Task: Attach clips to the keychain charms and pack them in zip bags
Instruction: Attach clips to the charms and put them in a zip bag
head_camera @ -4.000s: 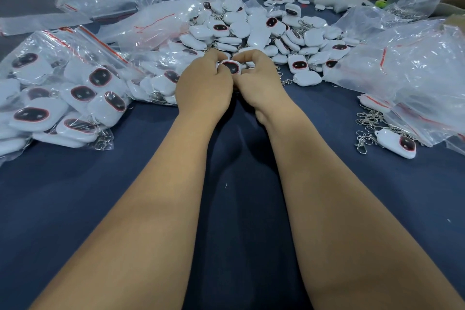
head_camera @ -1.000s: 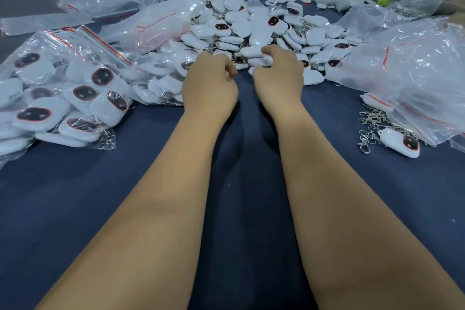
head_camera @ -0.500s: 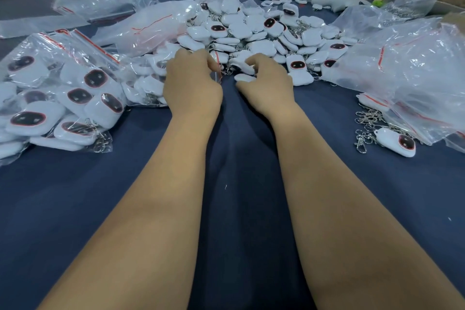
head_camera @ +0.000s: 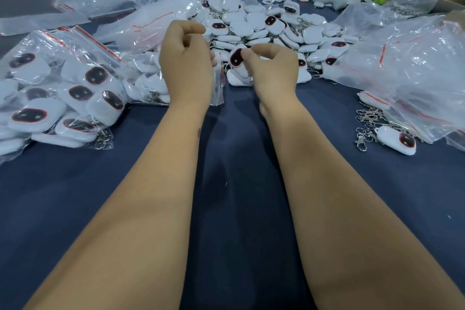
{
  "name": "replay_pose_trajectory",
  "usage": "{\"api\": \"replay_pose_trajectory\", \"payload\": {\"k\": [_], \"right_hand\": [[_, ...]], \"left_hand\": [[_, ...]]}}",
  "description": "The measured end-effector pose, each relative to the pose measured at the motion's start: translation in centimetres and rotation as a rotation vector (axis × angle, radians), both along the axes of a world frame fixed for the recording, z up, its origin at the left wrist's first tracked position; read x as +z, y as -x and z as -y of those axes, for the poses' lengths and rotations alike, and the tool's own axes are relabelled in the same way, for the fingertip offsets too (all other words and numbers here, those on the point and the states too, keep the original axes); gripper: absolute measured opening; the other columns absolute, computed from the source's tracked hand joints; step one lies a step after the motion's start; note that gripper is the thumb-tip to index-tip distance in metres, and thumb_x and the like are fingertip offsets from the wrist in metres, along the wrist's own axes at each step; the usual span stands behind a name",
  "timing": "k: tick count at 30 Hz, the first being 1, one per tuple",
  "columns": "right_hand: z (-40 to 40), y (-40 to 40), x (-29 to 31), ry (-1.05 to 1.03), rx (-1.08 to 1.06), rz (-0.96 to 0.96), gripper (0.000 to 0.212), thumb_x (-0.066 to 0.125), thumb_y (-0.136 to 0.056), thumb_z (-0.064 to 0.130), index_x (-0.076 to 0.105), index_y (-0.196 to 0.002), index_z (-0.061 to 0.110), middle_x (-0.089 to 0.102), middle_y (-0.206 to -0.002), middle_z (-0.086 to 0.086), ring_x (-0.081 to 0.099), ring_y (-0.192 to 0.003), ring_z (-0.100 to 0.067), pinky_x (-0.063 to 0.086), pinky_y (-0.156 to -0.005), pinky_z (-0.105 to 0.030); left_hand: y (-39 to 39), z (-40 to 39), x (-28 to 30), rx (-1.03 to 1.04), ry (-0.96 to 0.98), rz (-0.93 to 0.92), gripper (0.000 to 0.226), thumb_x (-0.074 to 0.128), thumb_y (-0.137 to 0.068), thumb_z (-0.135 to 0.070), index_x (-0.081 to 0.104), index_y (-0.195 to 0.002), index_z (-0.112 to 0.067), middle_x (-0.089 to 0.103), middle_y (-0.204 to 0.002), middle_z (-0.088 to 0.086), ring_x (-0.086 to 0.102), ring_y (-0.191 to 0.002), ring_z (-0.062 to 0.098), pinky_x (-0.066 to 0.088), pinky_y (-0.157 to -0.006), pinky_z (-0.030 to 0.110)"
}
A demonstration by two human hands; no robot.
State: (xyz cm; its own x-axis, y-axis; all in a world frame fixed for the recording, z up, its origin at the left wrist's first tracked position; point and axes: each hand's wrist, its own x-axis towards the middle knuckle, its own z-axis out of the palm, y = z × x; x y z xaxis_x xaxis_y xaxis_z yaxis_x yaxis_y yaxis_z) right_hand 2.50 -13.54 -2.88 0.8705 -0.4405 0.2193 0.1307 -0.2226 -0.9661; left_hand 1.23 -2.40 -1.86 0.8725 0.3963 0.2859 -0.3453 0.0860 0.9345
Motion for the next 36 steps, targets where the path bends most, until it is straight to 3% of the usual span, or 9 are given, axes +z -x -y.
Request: {"api": "replay_pose_trajectory", "payload": {"k": [3,7,12,17,19,24,29,33,36], "right_hand": [[-0.4,0.3,-0.3,-0.230,0.129,-0.046,0.012,0.067,-0.090,0.012,0.072,-0.099,0.005,0.070,-0.091,-0.005,0.064,-0.088,-0.018,0.055,-0.085,-0.034],[-0.5,0.3,-0.6,-0.384,0.247,-0.081,0.008,0.058,-0.096,0.011,0.065,-0.092,0.012,0.066,-0.098,-0.012,0.058,-0.089,-0.021,0.052,-0.093,-0.044],[-0.7,0.5,-0.5,-0.289,0.315,-0.055,0.004,0.061,-0.094,0.011,0.064,-0.093,0.015,0.062,-0.089,-0.004,0.055,-0.086,-0.018,0.048,-0.079,-0.036],[-0.8,0.4,-0.5,-0.245,0.404,-0.105,0.035,0.058,-0.081,-0.013,0.061,-0.113,0.001,0.070,-0.095,-0.015,0.063,-0.081,-0.022,0.051,-0.077,-0.033],[-0.9,0.4,-0.5,-0.244,0.392,-0.115,0.037,0.058,-0.080,-0.015,0.060,-0.113,-0.001,0.070,-0.094,-0.017,0.064,-0.083,-0.024,0.053,-0.081,-0.037],[-1.0,0.2,-0.6,-0.218,0.334,-0.135,0.035,0.056,-0.076,-0.017,0.062,-0.102,0.006,0.069,-0.098,-0.020,0.068,-0.095,-0.033,0.057,-0.085,-0.042],[-0.9,0.0,-0.6,-0.231,0.296,-0.143,0.037,0.056,-0.075,-0.016,0.062,-0.107,0.000,0.068,-0.097,-0.021,0.066,-0.093,-0.033,0.056,-0.087,-0.046],[-1.0,0.0,-0.6,-0.246,0.317,-0.115,0.027,0.057,-0.077,-0.011,0.062,-0.098,0.005,0.067,-0.089,-0.017,0.063,-0.082,-0.026,0.056,-0.082,-0.040],[-1.0,0.0,-0.5,-0.260,0.341,-0.104,0.019,0.055,-0.084,-0.005,0.063,-0.094,0.009,0.065,-0.085,-0.010,0.062,-0.079,-0.019,0.055,-0.067,-0.028]], "left_hand": [[0.3,1.1,-0.2,-0.147,-0.171,0.035,0.039,0.043,-0.082,0.009,0.061,-0.099,-0.021,0.061,-0.104,-0.002,0.060,-0.103,0.014,0.051,-0.093,0.024],[-0.1,1.5,-0.9,-0.257,-0.187,-0.054,0.051,0.042,-0.086,0.009,0.055,-0.123,-0.023,0.053,-0.126,-0.007,0.049,-0.121,0.003,0.043,-0.105,0.023],[-1.3,0.6,-1.6,-0.297,-0.018,-0.164,0.038,0.044,-0.099,0.001,0.053,-0.133,-0.012,0.061,-0.128,0.007,0.059,-0.099,0.012,0.048,-0.090,0.023],[-1.5,0.3,-1.7,-0.357,0.213,-0.159,0.033,0.047,-0.098,0.004,0.056,-0.121,-0.017,0.067,-0.117,0.008,0.068,-0.092,0.019,0.057,-0.083,0.030],[-1.6,0.4,-1.6,-0.380,0.243,-0.168,0.030,0.046,-0.098,0.005,0.060,-0.116,-0.014,0.067,-0.114,0.008,0.067,-0.097,0.022,0.055,-0.087,0.035],[-1.5,0.6,-1.0,-0.411,0.304,-0.245,0.036,0.038,-0.089,0.011,0.064,-0.099,-0.013,0.069,-0.105,0.011,0.067,-0.086,0.023,0.056,-0.069,0.028],[-1.4,0.8,-1.1,-0.382,0.225,-0.245,0.036,0.041,-0.087,0.010,0.066,-0.087,-0.015,0.071,-0.071,0.003,0.062,-0.062,0.015,0.051,-0.058,0.025],[-1.4,0.7,-1.3,-0.395,0.208,-0.230,0.027,0.048,-0.091,0.006,0.063,-0.097,-0.014,0.069,-0.089,0.010,0.062,-0.070,0.019,0.051,-0.058,0.026],[-1.4,0.6,-1.5,-0.381,0.196,-0.220,0.021,0.054,-0.093,0.002,0.060,-0.102,-0.016,0.068,-0.103,0.013,0.060,-0.079,0.021,0.049,-0.059,0.025]]}}
